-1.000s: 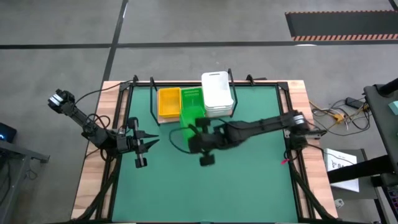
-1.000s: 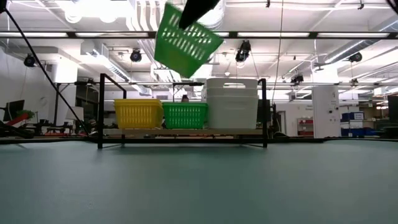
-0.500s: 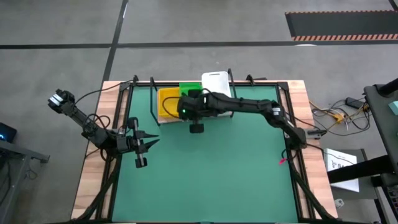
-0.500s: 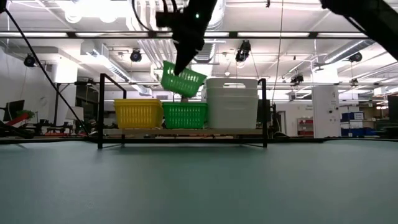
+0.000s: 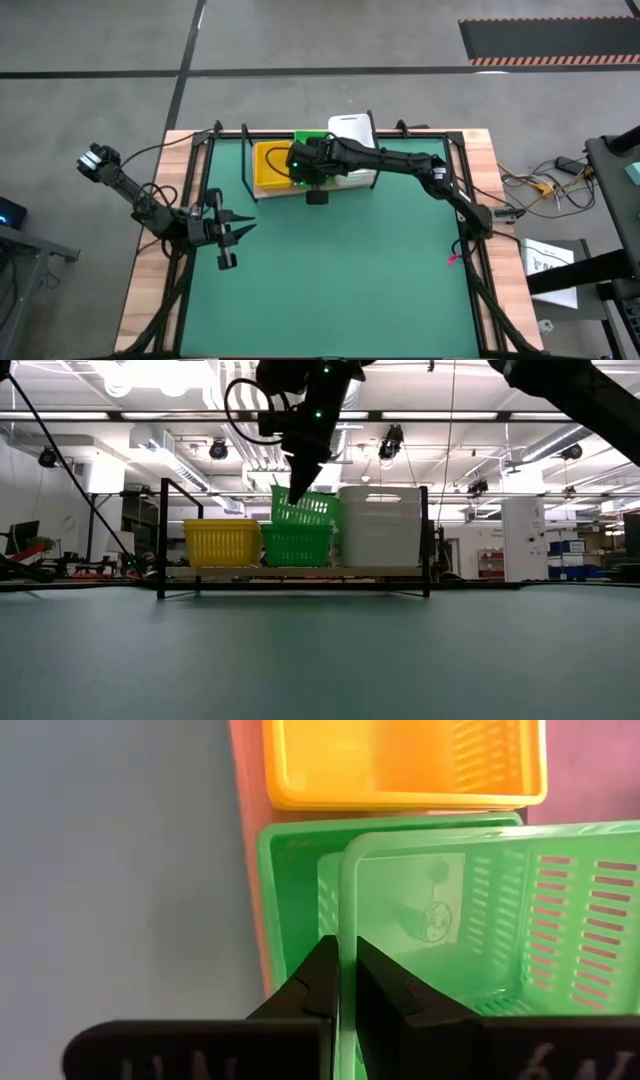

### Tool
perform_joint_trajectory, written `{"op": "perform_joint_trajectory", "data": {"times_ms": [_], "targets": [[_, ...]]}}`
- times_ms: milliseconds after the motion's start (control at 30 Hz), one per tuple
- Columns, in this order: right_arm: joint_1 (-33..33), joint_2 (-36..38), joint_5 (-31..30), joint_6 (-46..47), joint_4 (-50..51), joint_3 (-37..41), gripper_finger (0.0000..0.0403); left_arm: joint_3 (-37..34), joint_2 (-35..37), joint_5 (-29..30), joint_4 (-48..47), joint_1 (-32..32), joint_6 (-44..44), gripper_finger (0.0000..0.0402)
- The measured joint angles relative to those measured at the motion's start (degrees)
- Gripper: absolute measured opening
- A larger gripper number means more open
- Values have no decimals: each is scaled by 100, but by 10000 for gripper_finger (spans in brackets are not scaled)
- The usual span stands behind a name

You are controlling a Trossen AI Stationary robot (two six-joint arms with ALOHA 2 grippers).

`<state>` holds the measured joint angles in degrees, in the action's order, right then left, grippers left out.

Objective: Stack baskets on shelf by color
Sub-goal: Stack the green bin on the green bin on the shelf, then return to Home Position

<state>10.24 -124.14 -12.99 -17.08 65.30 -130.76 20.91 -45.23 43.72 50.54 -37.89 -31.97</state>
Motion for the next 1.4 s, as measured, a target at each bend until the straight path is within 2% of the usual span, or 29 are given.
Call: {"op": "perform_joint_trajectory", "data": {"times_ms": [133,367,467,600,733,833,933,1000,1167,1233,1333,1400], "targets": [[-7,0,123,-46,-2,11,28,0,2,0,0,0,-2,44],[-9,0,107,-253,-79,-39,94,0,2,0,2,-1,-2,44],[-44,29,97,-290,-9,-234,107,0,2,0,2,-1,-2,44],[-124,204,199,-267,25,-385,85,0,-15,2,-2,0,-2,44],[-224,372,1220,-107,569,-326,24,-27,-48,1,-13,-7,15,44],[-622,621,1582,-102,794,18,13,-59,-28,6,-189,-42,199,44],[-1092,1076,1650,-157,480,786,9,-37,45,2,-485,-55,306,44],[-1317,1458,1641,-103,-108,1525,9,-55,87,2,-620,-55,377,44],[-1579,2809,1606,154,-2746,4024,9,-79,177,-24,-1335,-52,976,44],[-1596,3358,1598,212,-3847,5116,9,-79,257,-207,-2091,-52,1356,44],[-1618,4068,1566,264,-5467,6697,9,-51,496,-1001,-3937,-55,2248,44],[-1641,4563,1584,339,-6443,7628,9,-42,709,-1221,-4684,-57,2846,44]]}}
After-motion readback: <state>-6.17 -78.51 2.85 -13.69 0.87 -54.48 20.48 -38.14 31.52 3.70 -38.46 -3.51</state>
